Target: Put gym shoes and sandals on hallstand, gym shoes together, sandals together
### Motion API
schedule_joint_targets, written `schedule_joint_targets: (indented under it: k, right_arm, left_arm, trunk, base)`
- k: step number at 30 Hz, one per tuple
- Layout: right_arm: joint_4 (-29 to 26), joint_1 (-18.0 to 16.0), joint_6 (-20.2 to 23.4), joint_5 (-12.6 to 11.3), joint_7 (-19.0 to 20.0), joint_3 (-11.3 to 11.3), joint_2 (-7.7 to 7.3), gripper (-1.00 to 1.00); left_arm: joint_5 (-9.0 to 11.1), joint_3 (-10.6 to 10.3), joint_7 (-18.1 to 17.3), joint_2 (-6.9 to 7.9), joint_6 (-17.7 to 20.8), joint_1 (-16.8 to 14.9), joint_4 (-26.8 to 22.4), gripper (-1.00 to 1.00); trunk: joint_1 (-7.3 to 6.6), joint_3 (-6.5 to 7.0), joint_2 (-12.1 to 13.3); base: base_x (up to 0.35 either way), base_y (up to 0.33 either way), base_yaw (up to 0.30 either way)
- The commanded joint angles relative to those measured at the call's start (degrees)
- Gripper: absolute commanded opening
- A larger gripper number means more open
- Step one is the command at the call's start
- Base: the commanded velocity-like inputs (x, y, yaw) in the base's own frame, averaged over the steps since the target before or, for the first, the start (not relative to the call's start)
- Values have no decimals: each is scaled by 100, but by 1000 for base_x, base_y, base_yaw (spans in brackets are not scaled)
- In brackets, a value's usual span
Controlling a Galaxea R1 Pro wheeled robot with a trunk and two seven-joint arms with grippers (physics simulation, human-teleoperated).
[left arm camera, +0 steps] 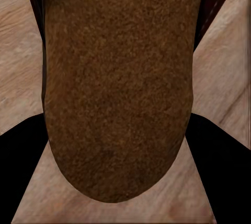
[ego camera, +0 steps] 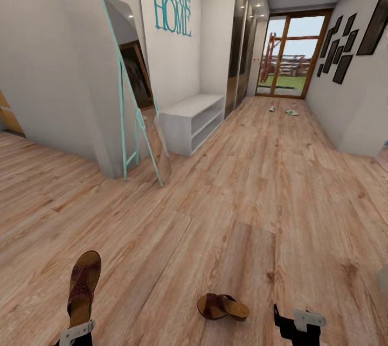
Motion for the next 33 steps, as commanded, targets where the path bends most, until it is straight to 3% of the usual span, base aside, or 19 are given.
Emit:
schedule_joint_targets:
  k: [1, 12, 33]
  right_arm:
    - [8, -4, -17, 6, -10, -4, 1, 100]
    - [12, -4, -17, 6, -11, -4, 1, 100]
    - [13, -4, -17, 6, -11, -4, 1, 100]
  left_arm:
    - [19, 40, -48, -1, -12, -3, 5, -100]
    - [19, 40, -48, -1, -12, -3, 5, -100]
    - [19, 40, -48, -1, -12, -3, 5, -100]
  trunk:
    - [-1, -5, -2]
    - [-1, -5, -2]
    - [-1, -5, -2]
  base:
    - [0, -153, -11]
    - [0, -138, 55]
    - [0, -231, 268]
